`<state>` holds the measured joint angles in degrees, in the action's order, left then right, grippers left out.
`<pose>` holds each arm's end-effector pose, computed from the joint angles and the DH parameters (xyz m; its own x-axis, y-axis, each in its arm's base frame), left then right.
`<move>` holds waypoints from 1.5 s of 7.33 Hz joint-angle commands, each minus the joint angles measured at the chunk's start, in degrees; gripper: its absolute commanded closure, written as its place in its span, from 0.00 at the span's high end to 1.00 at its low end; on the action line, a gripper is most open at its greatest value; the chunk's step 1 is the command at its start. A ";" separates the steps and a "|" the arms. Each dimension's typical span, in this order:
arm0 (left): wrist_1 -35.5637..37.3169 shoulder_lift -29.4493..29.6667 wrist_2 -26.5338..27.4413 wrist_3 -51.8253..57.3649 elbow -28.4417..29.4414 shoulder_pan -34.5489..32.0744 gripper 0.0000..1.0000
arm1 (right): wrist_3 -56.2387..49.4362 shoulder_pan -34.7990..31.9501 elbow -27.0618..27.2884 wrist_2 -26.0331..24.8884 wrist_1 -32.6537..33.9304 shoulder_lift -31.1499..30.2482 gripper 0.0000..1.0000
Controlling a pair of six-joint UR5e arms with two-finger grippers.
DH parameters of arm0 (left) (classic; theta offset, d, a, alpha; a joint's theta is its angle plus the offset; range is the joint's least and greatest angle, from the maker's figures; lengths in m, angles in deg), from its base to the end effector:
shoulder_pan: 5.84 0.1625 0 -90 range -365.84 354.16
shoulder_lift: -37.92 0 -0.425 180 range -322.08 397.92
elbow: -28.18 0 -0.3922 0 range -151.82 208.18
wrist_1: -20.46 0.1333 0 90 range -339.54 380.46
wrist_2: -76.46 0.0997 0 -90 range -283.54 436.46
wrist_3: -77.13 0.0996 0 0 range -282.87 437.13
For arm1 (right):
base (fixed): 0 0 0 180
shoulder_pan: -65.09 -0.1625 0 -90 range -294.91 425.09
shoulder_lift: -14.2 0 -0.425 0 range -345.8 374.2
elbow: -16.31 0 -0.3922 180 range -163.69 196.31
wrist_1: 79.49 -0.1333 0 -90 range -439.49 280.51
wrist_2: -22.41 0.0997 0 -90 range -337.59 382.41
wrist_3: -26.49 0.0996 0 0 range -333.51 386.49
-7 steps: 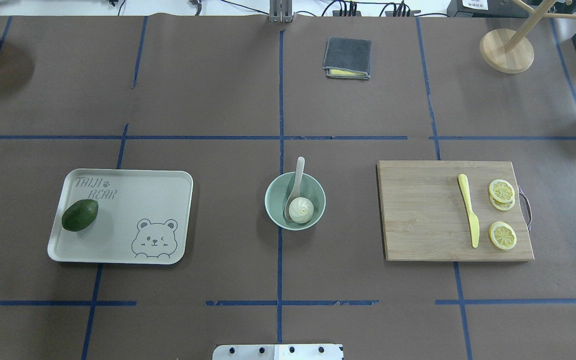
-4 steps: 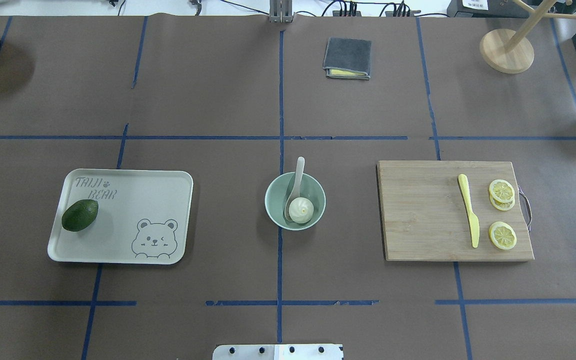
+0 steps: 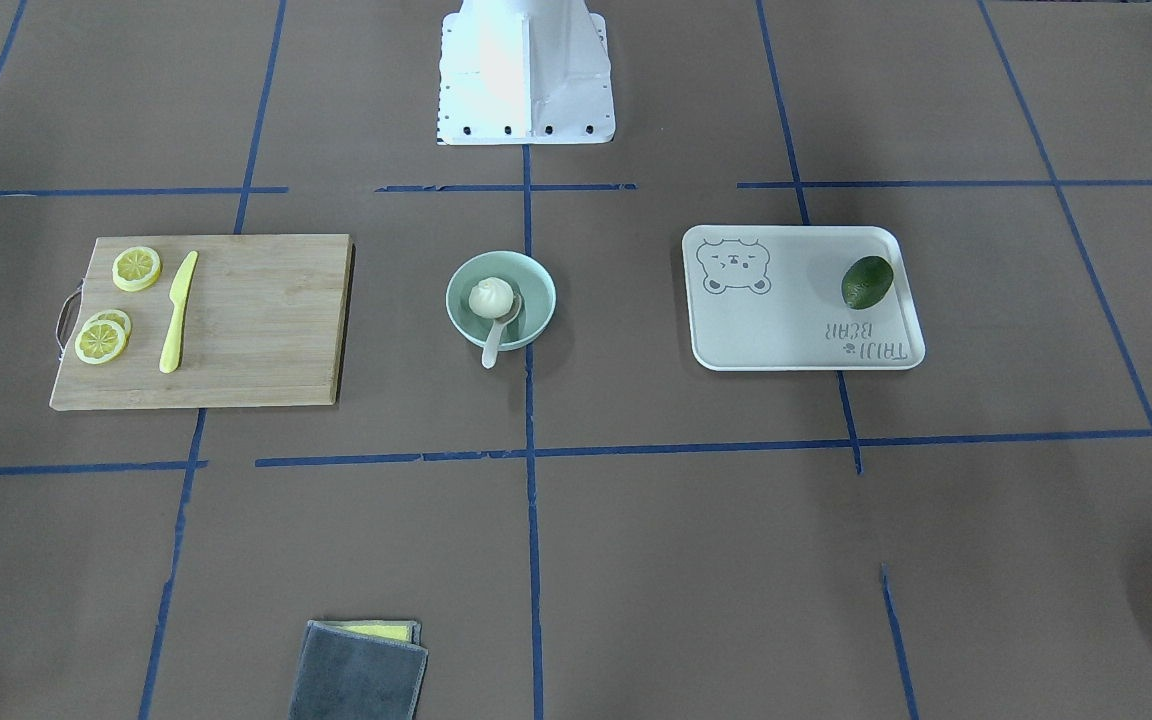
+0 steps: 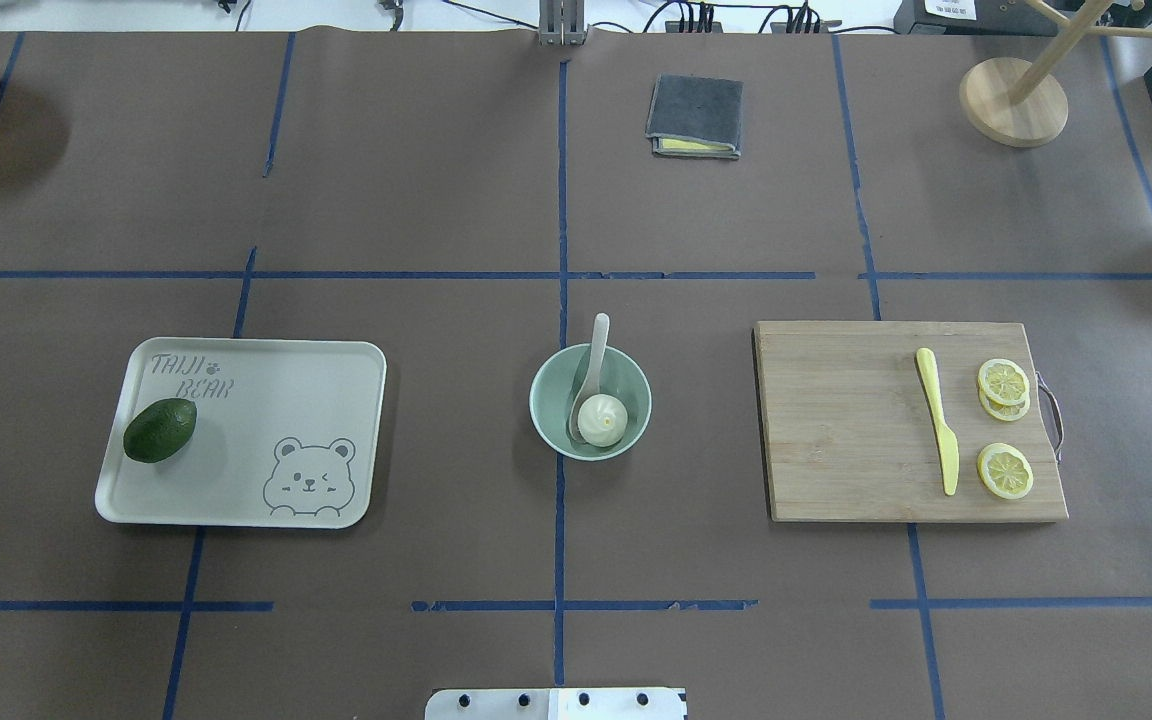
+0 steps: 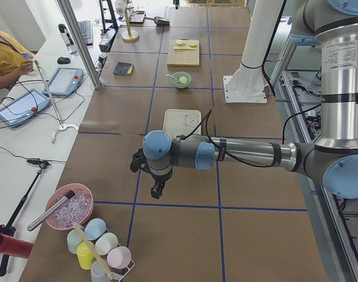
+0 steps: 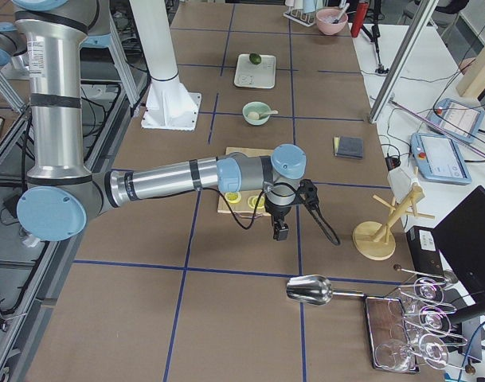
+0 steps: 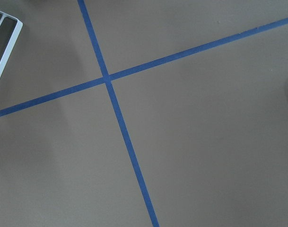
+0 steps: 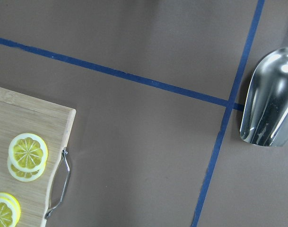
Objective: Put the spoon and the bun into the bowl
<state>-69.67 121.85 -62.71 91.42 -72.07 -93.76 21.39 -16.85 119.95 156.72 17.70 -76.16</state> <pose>-0.0415 -0.4523 0.6140 0.6222 0.3240 -0.7126 -0.1958 0.9458 0.2591 -0.0050 -0.4899 0.5577 0.6830 -0.2605 0.6824 0.2009 0.9652 0.1674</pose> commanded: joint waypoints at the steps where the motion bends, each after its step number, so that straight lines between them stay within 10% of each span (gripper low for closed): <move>1: -0.31 0.00 0.21 0.04 0.41 0.03 1.00 | -0.09 0.11 -0.28 -0.62 0.98 1.58 1.00; 11: -7.17 -0.79 0.30 0.57 -1.60 -0.58 1.00 | 0.97 -2.87 -4.05 2.09 0.54 0.44 1.00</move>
<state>-76.91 121.34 -62.38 91.93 -72.81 -93.97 22.17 -18.77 116.50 157.81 18.20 -75.57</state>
